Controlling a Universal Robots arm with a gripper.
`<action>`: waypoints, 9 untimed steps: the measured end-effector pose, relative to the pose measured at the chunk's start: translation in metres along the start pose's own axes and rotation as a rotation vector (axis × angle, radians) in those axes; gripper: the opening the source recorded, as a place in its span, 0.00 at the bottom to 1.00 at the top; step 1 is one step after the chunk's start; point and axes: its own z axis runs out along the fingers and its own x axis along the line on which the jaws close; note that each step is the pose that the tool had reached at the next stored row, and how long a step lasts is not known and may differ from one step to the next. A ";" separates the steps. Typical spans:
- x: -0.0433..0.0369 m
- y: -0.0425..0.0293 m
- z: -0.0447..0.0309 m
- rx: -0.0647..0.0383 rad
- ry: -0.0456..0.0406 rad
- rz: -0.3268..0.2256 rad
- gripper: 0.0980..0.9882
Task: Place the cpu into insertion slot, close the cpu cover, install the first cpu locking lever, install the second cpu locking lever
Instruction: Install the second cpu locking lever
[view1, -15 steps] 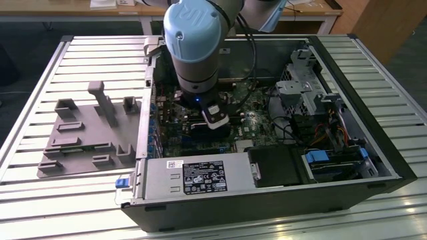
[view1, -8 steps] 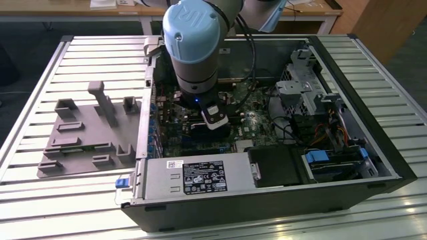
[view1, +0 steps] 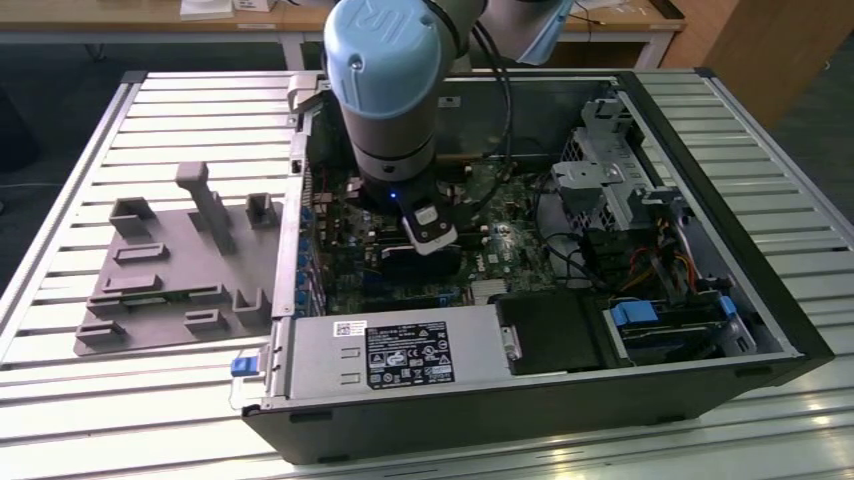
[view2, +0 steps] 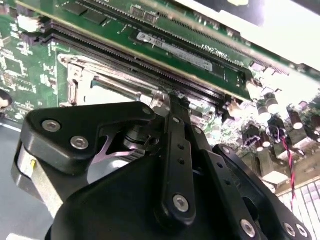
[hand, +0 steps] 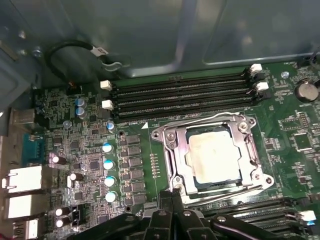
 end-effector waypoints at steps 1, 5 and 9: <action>-0.0001 0.0007 -0.0022 0.000 0.0000 0.000 0.00; -0.0003 0.0035 -0.0105 0.000 -0.0001 0.000 0.00; -0.0006 0.0060 -0.0177 0.000 0.0000 0.000 0.00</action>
